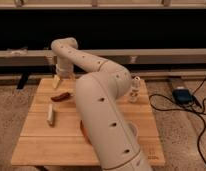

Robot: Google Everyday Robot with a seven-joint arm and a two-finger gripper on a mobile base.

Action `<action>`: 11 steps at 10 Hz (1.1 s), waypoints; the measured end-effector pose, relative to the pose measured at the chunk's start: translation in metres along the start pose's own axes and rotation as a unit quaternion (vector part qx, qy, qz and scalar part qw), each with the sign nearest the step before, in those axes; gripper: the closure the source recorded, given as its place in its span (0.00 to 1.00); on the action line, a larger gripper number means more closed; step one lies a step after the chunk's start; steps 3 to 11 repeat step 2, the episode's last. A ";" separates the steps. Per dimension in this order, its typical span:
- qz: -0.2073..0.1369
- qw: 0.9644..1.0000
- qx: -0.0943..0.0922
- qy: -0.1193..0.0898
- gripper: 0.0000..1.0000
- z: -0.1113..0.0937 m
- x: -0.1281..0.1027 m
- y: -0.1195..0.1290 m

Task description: Drag the pepper across the table

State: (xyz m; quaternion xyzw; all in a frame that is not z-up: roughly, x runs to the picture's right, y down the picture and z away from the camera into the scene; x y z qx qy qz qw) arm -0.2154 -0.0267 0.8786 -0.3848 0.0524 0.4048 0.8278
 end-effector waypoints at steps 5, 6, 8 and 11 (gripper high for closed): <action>0.001 1.000 -0.001 -0.002 0.20 -0.001 0.003 0.001; 0.001 1.000 -0.001 -0.002 0.20 -0.001 0.003 0.001; 0.001 1.000 -0.001 -0.002 0.20 -0.001 0.003 0.001; 0.001 1.000 -0.001 -0.002 0.20 -0.001 0.003 0.001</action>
